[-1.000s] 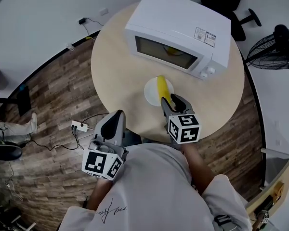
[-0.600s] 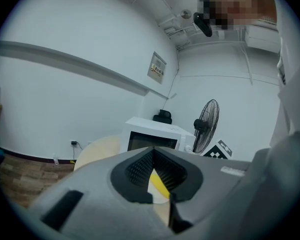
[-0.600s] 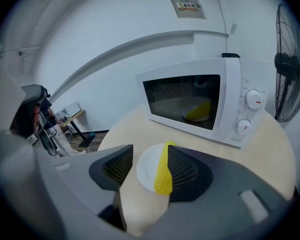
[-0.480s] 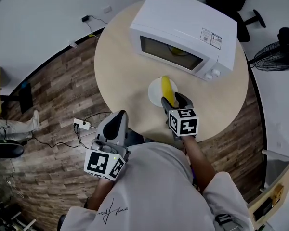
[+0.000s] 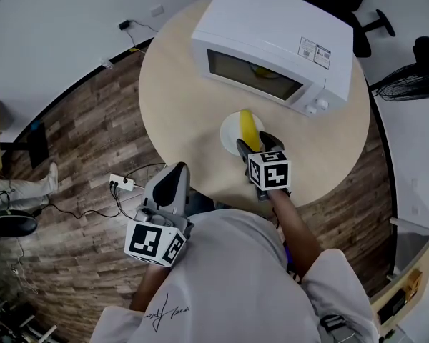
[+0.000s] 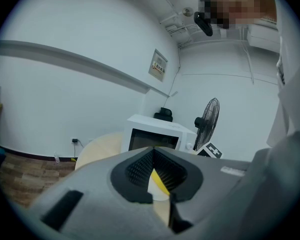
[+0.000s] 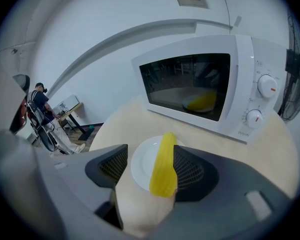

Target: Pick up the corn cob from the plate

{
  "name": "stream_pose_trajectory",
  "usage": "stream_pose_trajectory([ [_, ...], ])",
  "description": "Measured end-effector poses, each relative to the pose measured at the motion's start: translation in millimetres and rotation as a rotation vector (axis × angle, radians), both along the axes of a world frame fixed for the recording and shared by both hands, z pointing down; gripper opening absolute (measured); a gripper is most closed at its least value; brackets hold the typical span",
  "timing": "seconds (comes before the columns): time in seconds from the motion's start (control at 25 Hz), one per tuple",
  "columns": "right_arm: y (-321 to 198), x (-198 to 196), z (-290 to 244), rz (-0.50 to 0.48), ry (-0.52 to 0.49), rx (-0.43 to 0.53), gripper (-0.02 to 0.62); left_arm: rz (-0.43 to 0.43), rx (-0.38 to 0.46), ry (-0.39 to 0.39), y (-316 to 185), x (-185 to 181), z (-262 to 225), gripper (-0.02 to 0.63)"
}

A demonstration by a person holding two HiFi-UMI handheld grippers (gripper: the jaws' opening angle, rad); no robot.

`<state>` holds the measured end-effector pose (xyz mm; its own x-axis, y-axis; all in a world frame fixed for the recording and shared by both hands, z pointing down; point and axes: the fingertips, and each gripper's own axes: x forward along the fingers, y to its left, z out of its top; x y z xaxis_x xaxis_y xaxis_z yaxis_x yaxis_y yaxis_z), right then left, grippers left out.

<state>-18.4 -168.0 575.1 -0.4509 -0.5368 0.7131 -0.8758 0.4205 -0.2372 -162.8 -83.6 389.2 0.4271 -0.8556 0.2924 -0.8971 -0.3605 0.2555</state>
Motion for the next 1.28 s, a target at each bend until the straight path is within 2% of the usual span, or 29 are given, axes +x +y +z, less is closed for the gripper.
stream_pose_trajectory([
  [0.8,-12.3,6.3,38.6,0.044,0.046,-0.065,0.29,-0.019,-0.023,-0.015,-3.1,-10.9,6.8,-0.009],
  [1.28,-15.8,3.8,64.4,0.025,0.137,-0.084,0.29,-0.029,-0.036,-0.018,-2.6,-14.9,9.8,-0.009],
])
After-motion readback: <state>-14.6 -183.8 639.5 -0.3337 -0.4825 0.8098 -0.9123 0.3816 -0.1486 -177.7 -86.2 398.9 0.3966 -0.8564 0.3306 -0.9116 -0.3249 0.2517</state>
